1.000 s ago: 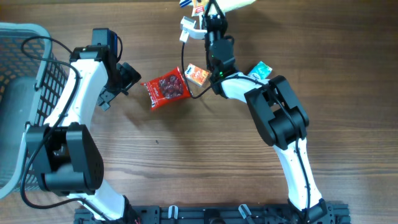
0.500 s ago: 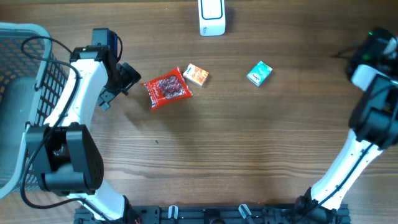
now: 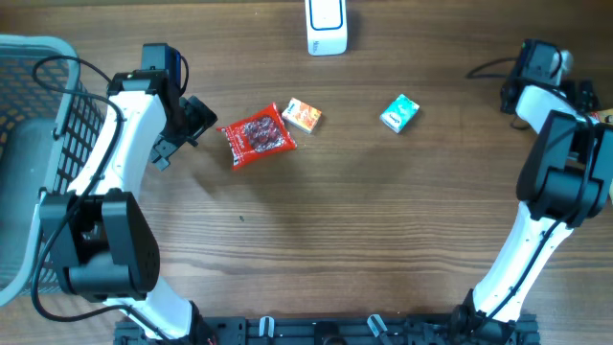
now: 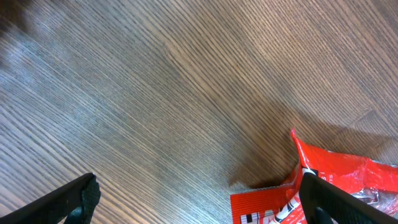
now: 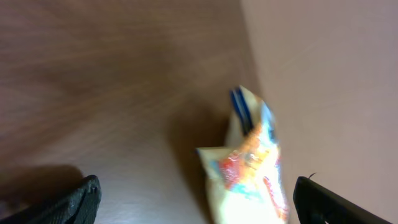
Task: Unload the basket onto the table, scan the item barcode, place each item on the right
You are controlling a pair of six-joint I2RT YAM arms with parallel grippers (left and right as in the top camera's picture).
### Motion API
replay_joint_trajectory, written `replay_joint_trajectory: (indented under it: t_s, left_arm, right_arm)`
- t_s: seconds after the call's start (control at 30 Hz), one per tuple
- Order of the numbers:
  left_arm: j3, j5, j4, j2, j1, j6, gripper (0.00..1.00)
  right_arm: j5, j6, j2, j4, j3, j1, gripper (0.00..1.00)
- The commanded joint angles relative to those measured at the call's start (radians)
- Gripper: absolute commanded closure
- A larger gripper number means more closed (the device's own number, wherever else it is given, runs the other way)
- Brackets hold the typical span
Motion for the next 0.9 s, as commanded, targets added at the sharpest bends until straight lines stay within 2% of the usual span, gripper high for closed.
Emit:
replay_joint_trajectory:
  t_s: [0.0, 0.03, 0.1, 0.2, 0.23, 0.27, 0.3, 0.33, 0.37, 0.43, 0.53, 0.63, 0.67, 0.7, 0.73, 0.8, 0.87]
  left_arm:
    - [-0.005, -0.006, 0.0, 0.011, 0.005, -0.01, 0.0]
    - [-0.005, -0.006, 0.0, 0.011, 0.005, -0.01, 0.0]
    - [-0.005, -0.006, 0.0, 0.011, 0.005, -0.01, 0.0]
    - [-0.005, -0.006, 0.0, 0.011, 0.005, -0.01, 0.0]
    - [-0.005, -0.006, 0.0, 0.011, 0.005, -0.01, 0.0]
    - [-0.005, -0.006, 0.0, 0.011, 0.005, -0.01, 0.0]
    - [-0.005, -0.006, 0.0, 0.011, 0.005, -0.01, 0.0]
    - [-0.005, -0.006, 0.0, 0.011, 0.005, -0.01, 0.0]
    - [-0.005, -0.006, 0.0, 0.011, 0.005, -0.01, 0.0]
    - [-0.005, -0.006, 0.0, 0.011, 0.005, -0.01, 0.0]
    - [-0.005, -0.006, 0.0, 0.011, 0.005, -0.01, 0.0]
    - [-0.005, -0.006, 0.0, 0.011, 0.005, -0.01, 0.0]
    - [-0.005, -0.006, 0.0, 0.011, 0.005, -0.01, 0.0]
    - [-0.005, -0.006, 0.0, 0.011, 0.005, -0.01, 0.0]
    - [-0.005, -0.006, 0.0, 0.011, 0.005, -0.01, 0.0]
    - [-0.005, -0.006, 0.0, 0.011, 0.005, -0.01, 0.0]
    - [-0.005, -0.006, 0.0, 0.011, 0.005, -0.01, 0.0]
  right_arm:
    - [-0.312, 0.197, -0.143, -0.134, 0.074, 0.004, 0.0]
    - [-0.473, 0.261, -0.19, -0.219, 0.126, 0.003, 0.0]
    - [-0.855, 0.378, -0.297, -0.277, 0.17, 0.008, 0.0]
    - [-1.45, 0.697, -0.414, -0.336, 0.17, 0.025, 0.0]
    - [-1.596, 0.773, -0.42, -0.382, 0.17, 0.042, 0.08]
    - [-1.624, 0.792, -0.418, -0.417, 0.168, 0.059, 0.28]
    - [-1.55, 0.798, -0.411, -0.519, 0.161, 0.096, 0.62]
    - [-1.448, 0.806, -0.408, -0.588, 0.147, 0.122, 0.86]
    - [-1.276, 0.85, -0.4, -0.637, 0.105, 0.173, 0.88]
    - [-1.139, 0.91, -0.398, -0.619, 0.004, 0.247, 0.83]
    - [-1.123, 0.915, -0.398, -0.49, -0.159, 0.337, 0.85]
    - [-1.1, 1.005, -0.398, -0.322, -0.314, 0.384, 0.86]
    - [-1.077, 1.025, -0.398, -0.292, -0.348, 0.39, 0.85]
    - [-1.038, 1.038, -0.398, -0.261, -0.385, 0.392, 0.8]
    - [-0.968, 1.033, -0.398, -0.24, -0.418, 0.39, 0.76]
    - [-0.853, 1.029, -0.398, -0.278, -0.432, 0.389, 0.75]
    - [-0.82, 0.938, -0.405, -0.328, -0.43, 0.388, 0.82]
